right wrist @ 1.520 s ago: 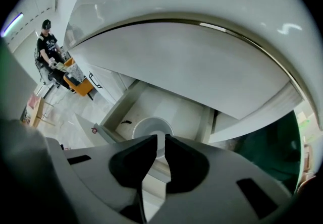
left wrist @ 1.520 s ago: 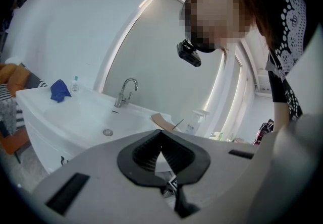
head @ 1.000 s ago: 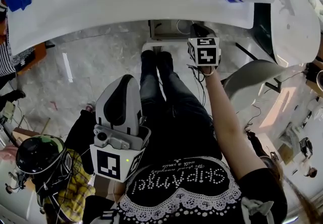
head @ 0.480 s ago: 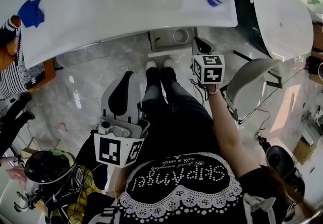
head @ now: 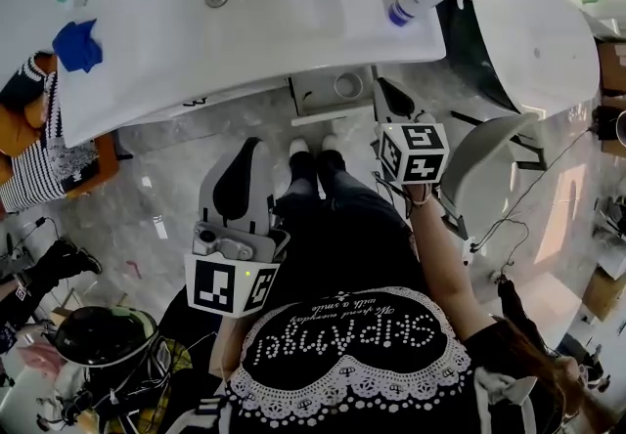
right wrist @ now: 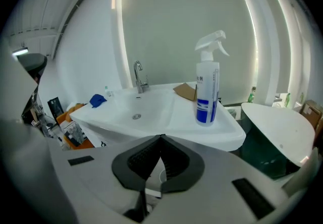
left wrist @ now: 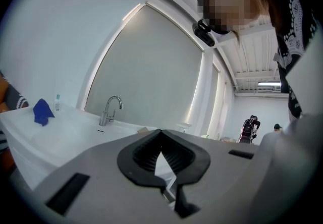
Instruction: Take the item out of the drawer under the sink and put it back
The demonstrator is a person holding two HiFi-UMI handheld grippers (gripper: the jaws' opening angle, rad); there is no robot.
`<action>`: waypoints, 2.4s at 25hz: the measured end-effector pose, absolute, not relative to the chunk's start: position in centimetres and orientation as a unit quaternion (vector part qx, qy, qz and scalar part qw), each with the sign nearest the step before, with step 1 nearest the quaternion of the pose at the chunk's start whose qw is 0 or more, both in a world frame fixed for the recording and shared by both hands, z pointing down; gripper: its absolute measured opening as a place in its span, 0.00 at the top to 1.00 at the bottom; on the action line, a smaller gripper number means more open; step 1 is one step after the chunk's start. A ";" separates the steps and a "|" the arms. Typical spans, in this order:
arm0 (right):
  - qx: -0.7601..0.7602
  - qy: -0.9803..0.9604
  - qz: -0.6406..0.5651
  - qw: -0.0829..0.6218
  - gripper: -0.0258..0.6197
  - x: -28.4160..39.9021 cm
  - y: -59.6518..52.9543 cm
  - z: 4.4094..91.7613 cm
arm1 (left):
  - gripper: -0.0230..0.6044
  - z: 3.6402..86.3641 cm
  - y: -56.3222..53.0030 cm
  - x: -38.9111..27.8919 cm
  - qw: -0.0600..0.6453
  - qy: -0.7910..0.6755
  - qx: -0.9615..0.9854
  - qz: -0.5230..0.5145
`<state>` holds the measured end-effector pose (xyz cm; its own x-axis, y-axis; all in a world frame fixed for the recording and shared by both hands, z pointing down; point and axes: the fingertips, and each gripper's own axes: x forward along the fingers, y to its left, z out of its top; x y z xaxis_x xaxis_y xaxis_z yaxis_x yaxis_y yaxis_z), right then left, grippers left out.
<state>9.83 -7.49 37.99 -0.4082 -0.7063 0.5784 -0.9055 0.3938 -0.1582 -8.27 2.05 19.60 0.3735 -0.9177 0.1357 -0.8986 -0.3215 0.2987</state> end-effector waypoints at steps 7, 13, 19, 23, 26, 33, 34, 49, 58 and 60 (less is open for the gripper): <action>0.497 -0.825 0.211 0.168 0.93 8.9 -6.6 33.0 | 0.96 18.3 2.4 -8.6 0.151 -0.556 0.816 -0.039; 0.494 -0.838 0.191 0.132 0.93 9.1 -5.5 29.2 | 0.96 17.5 2.3 -8.5 0.138 -0.554 0.820 -0.047; 0.488 -0.851 0.168 0.093 0.93 9.1 -4.2 25.0 | 0.96 16.4 2.4 -9.5 0.122 -0.562 0.816 -0.054; 0.481 -0.861 0.150 0.074 0.93 9.0 -2.9 23.0 | 0.96 16.1 2.6 -10.8 0.108 -0.577 0.808 -0.044; 0.469 -0.868 0.146 0.074 0.93 8.6 -2.1 22.6 | 0.96 16.2 2.8 -11.5 0.105 -0.587 0.802 -0.041; 0.433 -0.891 0.120 0.064 0.93 7.5 -0.3 21.3 | 0.96 16.6 3.4 -12.8 0.110 -0.607 0.786 -0.036; 0.429 -0.894 0.117 0.064 0.93 7.4 -0.1 21.1 | 0.96 16.8 3.5 -13.1 0.109 -0.609 0.785 -0.034; 0.427 -0.895 0.106 0.074 0.93 8.1 1.3 21.0 | 0.96 16.1 5.3 -15.4 0.082 -0.633 0.769 -0.027; 0.412 -0.902 0.104 0.081 0.93 7.4 2.0 21.6 | 0.96 16.0 5.1 -14.4 0.087 -0.618 0.781 -0.037; 0.411 -0.902 0.103 0.079 0.93 7.3 2.0 21.5 | 0.96 16.0 5.0 -14.1 0.089 -0.614 0.783 -0.038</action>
